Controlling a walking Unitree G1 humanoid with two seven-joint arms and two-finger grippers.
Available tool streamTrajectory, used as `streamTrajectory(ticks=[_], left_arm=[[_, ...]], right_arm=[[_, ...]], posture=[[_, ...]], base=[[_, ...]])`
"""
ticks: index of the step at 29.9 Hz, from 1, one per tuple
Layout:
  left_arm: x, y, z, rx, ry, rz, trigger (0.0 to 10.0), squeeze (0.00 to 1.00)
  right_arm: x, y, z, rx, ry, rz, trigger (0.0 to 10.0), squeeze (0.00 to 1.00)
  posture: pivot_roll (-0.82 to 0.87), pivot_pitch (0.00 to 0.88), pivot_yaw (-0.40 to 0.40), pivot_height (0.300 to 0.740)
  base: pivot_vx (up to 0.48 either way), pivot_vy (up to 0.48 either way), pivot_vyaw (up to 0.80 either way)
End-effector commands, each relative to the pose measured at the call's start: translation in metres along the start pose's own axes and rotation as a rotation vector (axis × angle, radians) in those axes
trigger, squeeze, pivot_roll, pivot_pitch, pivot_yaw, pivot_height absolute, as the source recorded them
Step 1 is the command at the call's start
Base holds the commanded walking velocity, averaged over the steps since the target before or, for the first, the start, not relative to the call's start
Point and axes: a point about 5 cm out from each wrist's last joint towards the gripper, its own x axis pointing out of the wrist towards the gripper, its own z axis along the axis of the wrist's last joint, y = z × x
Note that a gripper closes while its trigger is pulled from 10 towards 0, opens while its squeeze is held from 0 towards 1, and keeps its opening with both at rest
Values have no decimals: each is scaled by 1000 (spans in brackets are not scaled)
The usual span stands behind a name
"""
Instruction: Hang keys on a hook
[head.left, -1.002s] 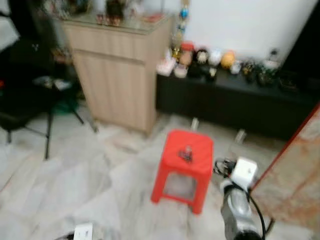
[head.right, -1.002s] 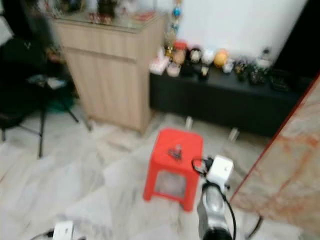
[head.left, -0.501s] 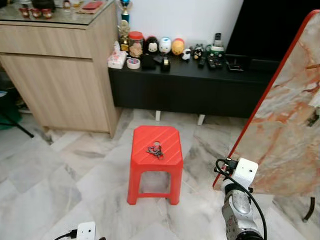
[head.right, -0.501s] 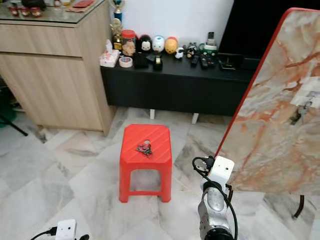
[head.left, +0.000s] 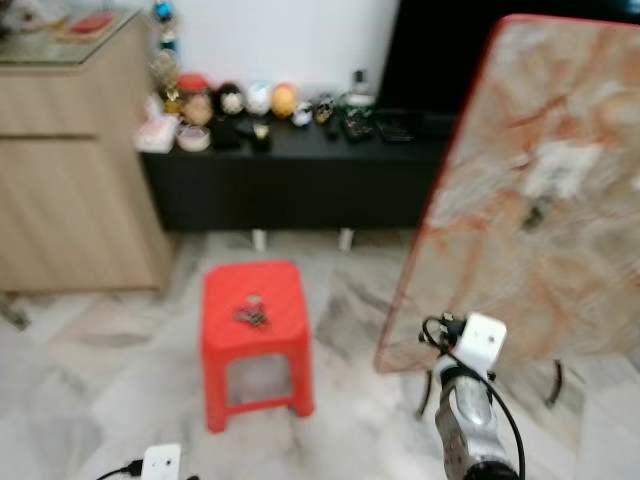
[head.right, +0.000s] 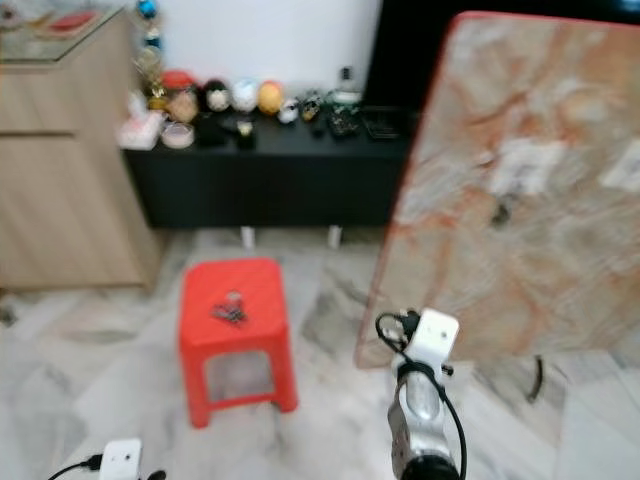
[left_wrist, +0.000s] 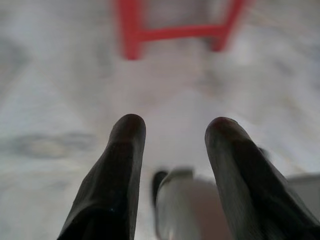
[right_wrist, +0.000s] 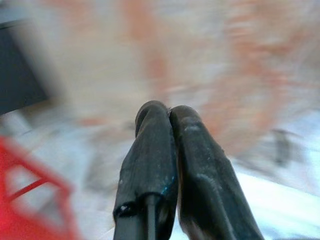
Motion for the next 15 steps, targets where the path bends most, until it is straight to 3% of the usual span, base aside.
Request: streamTrajectory(ticks=[1,15], left_arm=[[-1,4,-3,15,12,2,10000,0],[0,2,0,4,-3,-2,10000,0]], right_arm=[[-1,2,0,11,-7,0,10000,0],[-1,-1,2,0,-31,-24,10000,0]], posture=[[48,0,-79,740],[49,0,-78,740]], base=[[0,-431,-750],[0,-419,-54]])
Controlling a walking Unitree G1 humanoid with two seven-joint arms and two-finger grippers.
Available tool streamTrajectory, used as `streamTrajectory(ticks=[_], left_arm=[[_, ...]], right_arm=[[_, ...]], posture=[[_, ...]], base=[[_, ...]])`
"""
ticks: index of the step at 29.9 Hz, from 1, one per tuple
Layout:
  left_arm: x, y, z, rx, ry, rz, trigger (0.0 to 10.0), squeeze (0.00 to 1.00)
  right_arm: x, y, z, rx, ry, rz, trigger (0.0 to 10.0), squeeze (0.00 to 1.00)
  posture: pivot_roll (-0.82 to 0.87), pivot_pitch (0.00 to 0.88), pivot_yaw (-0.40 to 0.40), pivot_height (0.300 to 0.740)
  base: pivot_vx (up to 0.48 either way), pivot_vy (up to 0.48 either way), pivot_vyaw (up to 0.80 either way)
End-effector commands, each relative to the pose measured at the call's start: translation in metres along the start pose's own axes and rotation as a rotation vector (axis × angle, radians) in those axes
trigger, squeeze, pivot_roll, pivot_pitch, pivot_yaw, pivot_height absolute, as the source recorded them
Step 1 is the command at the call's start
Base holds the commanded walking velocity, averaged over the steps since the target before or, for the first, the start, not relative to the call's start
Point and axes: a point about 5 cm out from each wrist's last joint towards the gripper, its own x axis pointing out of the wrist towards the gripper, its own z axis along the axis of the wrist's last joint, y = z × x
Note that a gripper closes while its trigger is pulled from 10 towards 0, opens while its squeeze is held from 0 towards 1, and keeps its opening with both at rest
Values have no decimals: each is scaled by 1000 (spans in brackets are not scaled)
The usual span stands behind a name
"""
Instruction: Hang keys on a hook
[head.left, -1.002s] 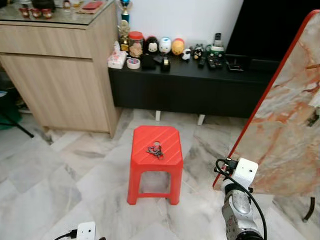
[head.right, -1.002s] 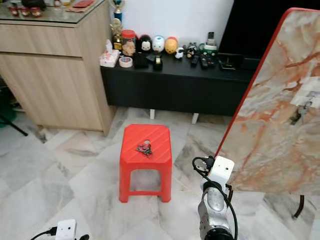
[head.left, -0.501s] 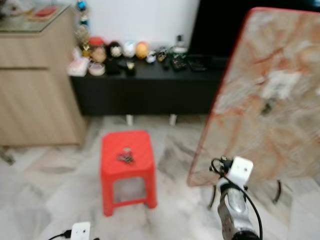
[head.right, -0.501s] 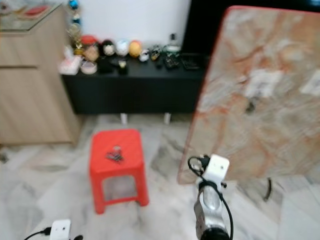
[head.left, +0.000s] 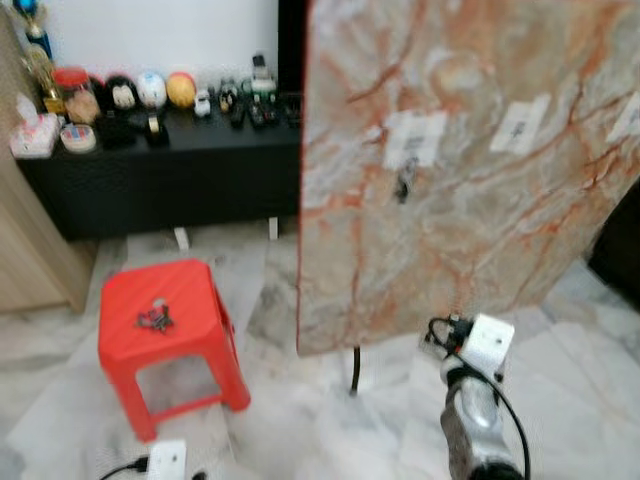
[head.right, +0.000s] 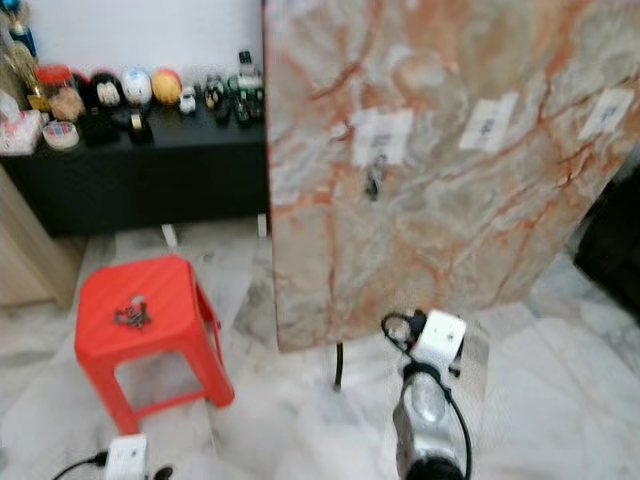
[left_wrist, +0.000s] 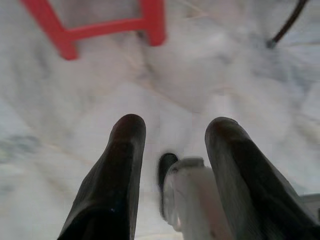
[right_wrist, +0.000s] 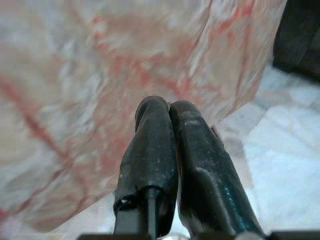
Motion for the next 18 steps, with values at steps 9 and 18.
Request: streamTrajectory(ticks=[9,18], left_arm=[[-1,5,-2,6,3,7,10000,0],[0,4,0,3,-3,6,10000,0]], right_arm=[[0,3,3,6,-17,-6,10000,0],[2,3,7,6,-43,-6,10000,0]], posture=[[47,0,-78,740],[43,0,-79,740]], base=[[0,-310,0],[0,0,0]])
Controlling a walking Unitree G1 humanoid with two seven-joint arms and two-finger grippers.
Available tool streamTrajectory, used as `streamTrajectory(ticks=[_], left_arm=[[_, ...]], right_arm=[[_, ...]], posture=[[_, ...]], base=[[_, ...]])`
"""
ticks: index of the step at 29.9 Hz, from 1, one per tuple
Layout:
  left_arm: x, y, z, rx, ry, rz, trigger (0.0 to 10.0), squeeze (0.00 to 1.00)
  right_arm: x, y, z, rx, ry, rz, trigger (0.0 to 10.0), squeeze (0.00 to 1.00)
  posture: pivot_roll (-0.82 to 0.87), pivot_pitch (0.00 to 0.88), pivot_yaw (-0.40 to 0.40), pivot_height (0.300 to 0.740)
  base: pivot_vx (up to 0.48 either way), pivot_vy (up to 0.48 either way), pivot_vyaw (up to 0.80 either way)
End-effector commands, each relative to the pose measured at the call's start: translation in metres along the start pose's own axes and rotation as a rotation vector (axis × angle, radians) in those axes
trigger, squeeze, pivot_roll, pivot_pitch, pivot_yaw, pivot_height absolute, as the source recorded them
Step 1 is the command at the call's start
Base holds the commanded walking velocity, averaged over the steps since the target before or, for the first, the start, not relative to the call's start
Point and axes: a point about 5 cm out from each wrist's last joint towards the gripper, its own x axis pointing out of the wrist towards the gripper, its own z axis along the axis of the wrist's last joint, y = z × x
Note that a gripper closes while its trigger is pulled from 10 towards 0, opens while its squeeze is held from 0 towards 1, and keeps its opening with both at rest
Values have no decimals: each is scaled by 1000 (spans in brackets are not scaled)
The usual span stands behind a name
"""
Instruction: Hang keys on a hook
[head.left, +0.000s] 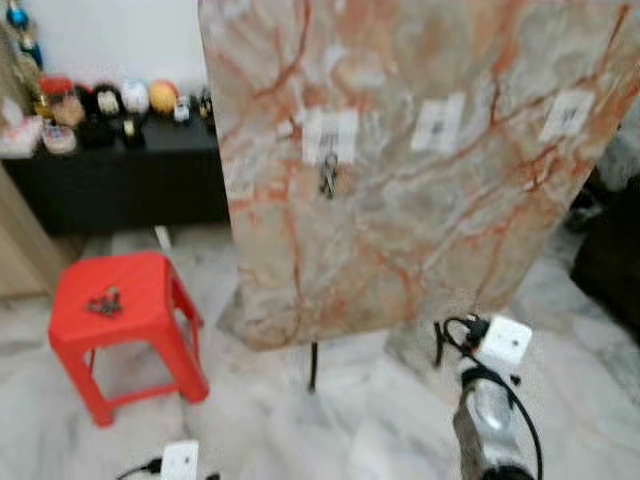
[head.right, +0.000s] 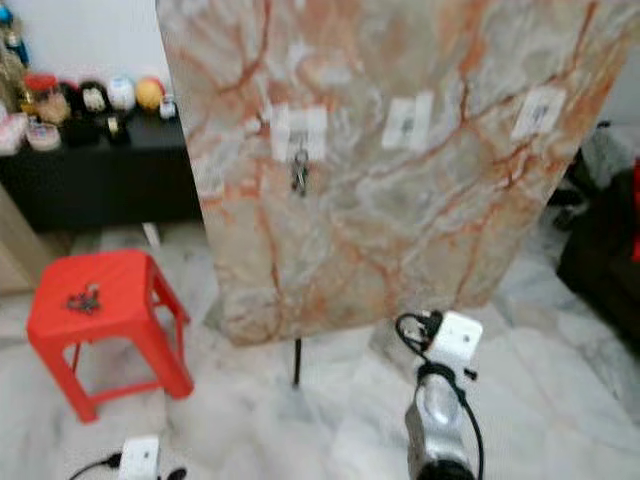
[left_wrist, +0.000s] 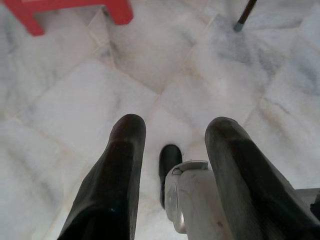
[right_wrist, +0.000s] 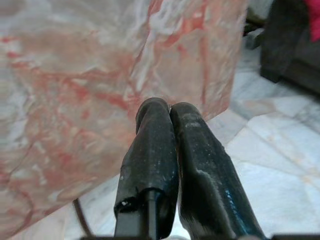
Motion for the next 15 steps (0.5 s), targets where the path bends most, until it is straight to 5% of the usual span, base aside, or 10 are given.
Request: streamTrajectory(ticks=[1,5,10,15], left_arm=[[0,1,1,8,-8,0,10000,0],[0,1,2,5,-10,1,10000,0],[0,0,2,5,-12,-1,10000,0],[1,-1,3,4,-16,-5,10000,0]], right_arm=[[3,0,7,0,-39,1,10000,0],[4,-1,20,-81,-125,-20,10000,0],[8,-14,39,-315,-259,-165,10000,0],[8,-19,43,-389,-288,-213,10000,0]], posture=[[43,0,-79,740],[43,0,-79,740],[44,0,-81,740],[41,0,-84,740]], base=[[0,0,0],[0,0,0],[0,0,0],[0,0,0]])
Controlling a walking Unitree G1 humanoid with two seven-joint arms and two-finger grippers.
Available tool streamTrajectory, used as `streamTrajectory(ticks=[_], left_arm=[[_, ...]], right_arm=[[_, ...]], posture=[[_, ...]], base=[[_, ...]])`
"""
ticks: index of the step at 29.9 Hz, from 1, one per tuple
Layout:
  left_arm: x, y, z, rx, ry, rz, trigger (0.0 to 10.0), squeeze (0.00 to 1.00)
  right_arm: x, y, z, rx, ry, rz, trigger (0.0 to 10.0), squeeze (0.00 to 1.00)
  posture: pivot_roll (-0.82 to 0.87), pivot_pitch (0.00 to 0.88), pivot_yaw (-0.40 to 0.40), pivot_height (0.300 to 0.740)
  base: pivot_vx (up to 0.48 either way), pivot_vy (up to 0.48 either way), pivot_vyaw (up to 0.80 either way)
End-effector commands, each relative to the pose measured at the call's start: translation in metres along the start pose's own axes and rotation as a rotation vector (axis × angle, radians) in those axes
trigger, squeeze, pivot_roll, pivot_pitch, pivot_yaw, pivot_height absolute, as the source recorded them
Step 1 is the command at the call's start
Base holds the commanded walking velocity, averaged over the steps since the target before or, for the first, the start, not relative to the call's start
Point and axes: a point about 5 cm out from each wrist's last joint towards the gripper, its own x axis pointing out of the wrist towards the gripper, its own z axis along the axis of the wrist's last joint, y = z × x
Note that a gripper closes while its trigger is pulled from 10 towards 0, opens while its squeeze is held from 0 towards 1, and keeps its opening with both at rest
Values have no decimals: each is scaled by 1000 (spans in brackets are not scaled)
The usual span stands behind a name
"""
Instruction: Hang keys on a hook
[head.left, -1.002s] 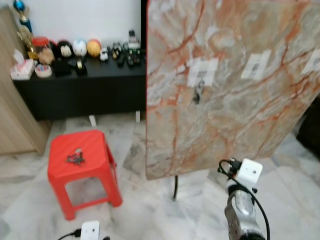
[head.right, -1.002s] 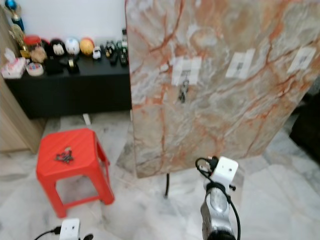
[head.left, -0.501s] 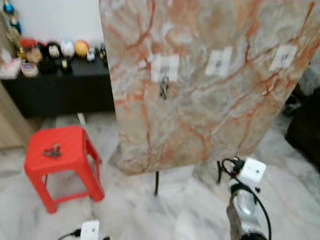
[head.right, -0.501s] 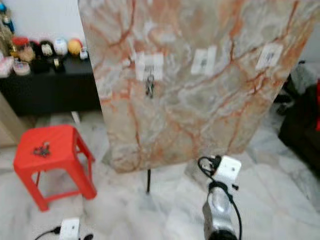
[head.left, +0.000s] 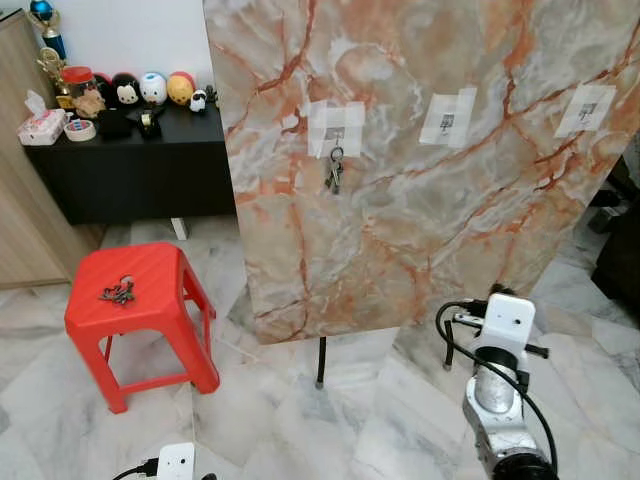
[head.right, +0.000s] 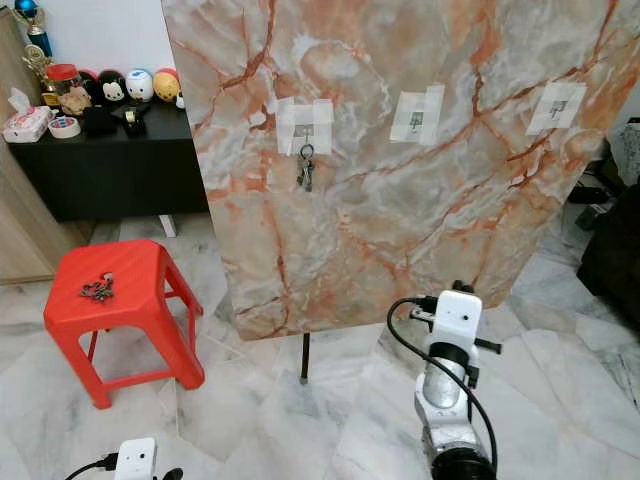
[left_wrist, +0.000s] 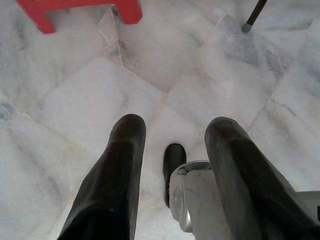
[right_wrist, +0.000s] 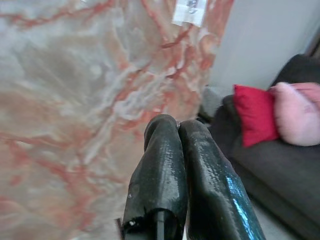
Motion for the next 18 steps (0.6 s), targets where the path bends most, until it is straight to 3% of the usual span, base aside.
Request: streamTrajectory(ticks=[1,6,15,16,18], left_arm=[[0,-3,2,4,-13,-8,10000,0],[1,-4,3,4,-18,-13,10000,0],[0,-3,3,1,-20,-15,10000,0],[0,-3,3,0,-19,-16,10000,0],[0,-3,2,0,-16,-18,10000,0]], right_arm=[[0,-3,0,-51,-13,-14,10000,0],[0,-5,5,-130,-81,-60,10000,0],[-3,-1,10,-145,-132,-52,10000,0],[-3,-1,10,-142,-130,-53,10000,0],[-5,-1,4,-50,-57,-44,10000,0]], posture=[[39,0,-85,740],[40,0,-84,740],[36,0,-83,740],[36,0,-82,740],[33,0,-80,740]], base=[[0,0,0],[0,0,0],[0,0,0],[0,0,0],[0,0,0]])
